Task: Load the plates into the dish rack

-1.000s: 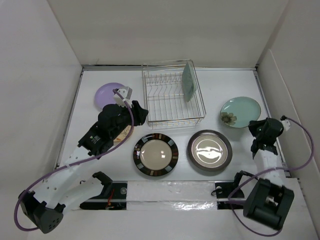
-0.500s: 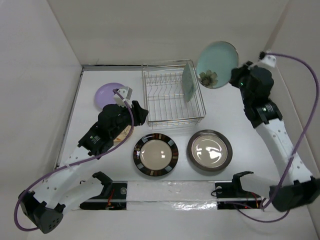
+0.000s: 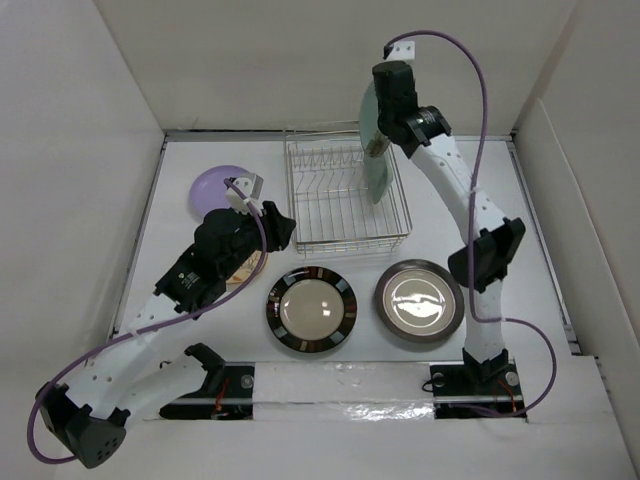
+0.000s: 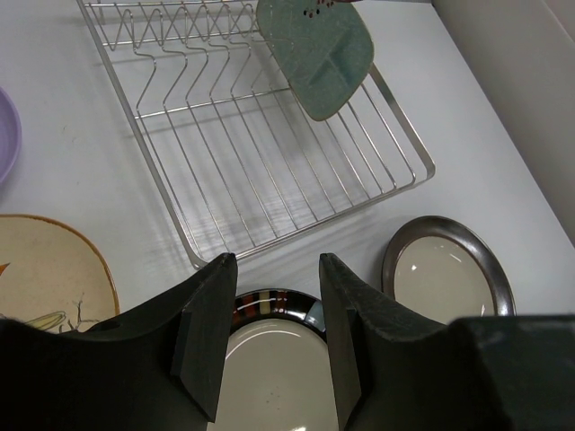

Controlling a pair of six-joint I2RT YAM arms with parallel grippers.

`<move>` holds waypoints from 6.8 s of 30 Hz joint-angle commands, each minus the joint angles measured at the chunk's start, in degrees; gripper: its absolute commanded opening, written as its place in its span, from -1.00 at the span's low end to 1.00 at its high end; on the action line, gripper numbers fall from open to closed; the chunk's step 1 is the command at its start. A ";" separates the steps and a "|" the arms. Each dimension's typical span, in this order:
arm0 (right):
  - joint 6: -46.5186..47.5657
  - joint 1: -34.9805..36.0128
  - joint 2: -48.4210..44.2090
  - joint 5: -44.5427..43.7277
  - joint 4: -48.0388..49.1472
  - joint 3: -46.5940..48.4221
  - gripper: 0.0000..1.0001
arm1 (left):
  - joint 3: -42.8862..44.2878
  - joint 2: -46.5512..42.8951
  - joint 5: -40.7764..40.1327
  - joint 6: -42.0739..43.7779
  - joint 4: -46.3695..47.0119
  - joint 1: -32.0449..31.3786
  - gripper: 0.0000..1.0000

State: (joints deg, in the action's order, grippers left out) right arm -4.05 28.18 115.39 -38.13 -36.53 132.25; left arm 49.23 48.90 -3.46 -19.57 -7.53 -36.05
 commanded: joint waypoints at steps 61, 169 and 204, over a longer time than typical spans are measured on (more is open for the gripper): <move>-28.51 -6.02 -55.15 15.78 18.61 -77.88 -1.00 | -0.37 -2.59 1.88 0.50 3.13 -0.25 -0.23; -41.30 -58.24 -54.34 49.74 52.37 -116.08 -1.00 | -0.01 -7.42 1.36 1.29 2.61 -2.97 -0.12; 0.44 4.24 -3.80 -8.09 3.84 11.87 -1.00 | 0.16 -6.01 0.22 1.73 2.52 -2.97 -0.04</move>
State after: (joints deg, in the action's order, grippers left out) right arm -8.10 29.89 111.92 -35.88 -37.50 134.61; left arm 49.19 43.86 -3.27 -18.28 -7.07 -38.68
